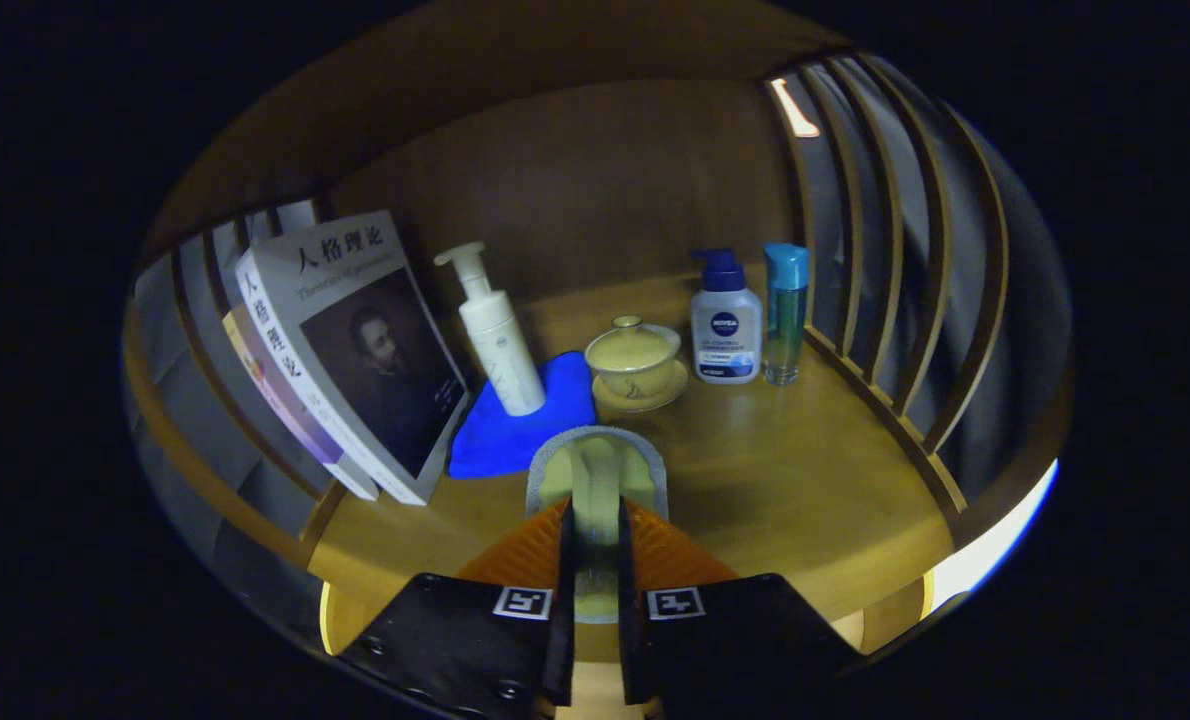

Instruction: Pull open the drawer, take out the items inside it, and place them on the countertop above the cabinet.

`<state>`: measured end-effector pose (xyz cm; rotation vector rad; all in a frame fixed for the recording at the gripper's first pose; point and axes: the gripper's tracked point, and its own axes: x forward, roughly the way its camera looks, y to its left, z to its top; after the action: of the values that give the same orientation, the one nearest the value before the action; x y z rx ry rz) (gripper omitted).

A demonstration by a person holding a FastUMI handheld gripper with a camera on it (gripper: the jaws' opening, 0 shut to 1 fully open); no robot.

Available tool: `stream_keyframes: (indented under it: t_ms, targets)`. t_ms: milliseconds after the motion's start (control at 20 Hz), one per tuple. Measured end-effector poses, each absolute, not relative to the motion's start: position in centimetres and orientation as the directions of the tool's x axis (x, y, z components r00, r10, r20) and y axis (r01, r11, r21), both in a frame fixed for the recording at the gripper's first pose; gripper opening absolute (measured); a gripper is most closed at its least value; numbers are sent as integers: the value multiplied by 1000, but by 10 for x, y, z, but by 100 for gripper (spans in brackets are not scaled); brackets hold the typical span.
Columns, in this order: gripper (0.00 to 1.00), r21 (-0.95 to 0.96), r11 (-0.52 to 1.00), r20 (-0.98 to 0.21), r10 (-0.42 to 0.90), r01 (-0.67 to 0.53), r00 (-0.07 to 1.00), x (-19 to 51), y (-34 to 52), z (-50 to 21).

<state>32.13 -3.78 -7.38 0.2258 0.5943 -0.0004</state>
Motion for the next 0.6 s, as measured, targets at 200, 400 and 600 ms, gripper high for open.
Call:
stream_keyframes:
  t_ms: [200,400,600]
  targets:
    - [60,168,984,-567,40,68,823,314,-43,-89]
    - [98,48,999,-489,9,17,872,292,-45,-73]
    - [98,-27,1000,-293,7,-16,956,245,-35,-22]
